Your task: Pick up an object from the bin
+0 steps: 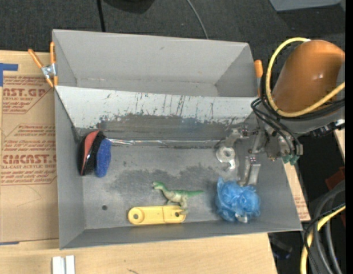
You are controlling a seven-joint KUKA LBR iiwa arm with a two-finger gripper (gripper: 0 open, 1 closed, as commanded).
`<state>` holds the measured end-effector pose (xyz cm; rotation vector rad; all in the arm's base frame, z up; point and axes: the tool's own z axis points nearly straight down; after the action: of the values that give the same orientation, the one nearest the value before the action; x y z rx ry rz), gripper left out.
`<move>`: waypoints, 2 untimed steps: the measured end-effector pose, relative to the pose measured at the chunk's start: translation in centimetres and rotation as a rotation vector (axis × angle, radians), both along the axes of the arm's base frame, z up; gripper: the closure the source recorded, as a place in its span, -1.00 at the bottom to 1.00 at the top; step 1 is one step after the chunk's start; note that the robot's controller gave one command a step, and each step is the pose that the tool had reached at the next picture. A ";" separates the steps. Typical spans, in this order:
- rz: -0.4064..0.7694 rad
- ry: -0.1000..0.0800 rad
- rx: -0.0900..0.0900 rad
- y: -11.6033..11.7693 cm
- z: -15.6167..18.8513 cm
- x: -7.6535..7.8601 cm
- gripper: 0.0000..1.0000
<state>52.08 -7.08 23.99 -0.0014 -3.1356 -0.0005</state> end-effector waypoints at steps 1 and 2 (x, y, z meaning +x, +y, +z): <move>0.001 -0.008 -0.001 0.0 0.4 0.2 -1.00; 0.044 -0.009 0.000 -4.3 -2.8 -0.9 -1.00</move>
Offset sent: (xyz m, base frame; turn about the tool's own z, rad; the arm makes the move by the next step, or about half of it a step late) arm -0.0193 -0.0750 -0.0507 -0.0554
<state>51.16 -11.35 21.15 0.0671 -3.1443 -0.0003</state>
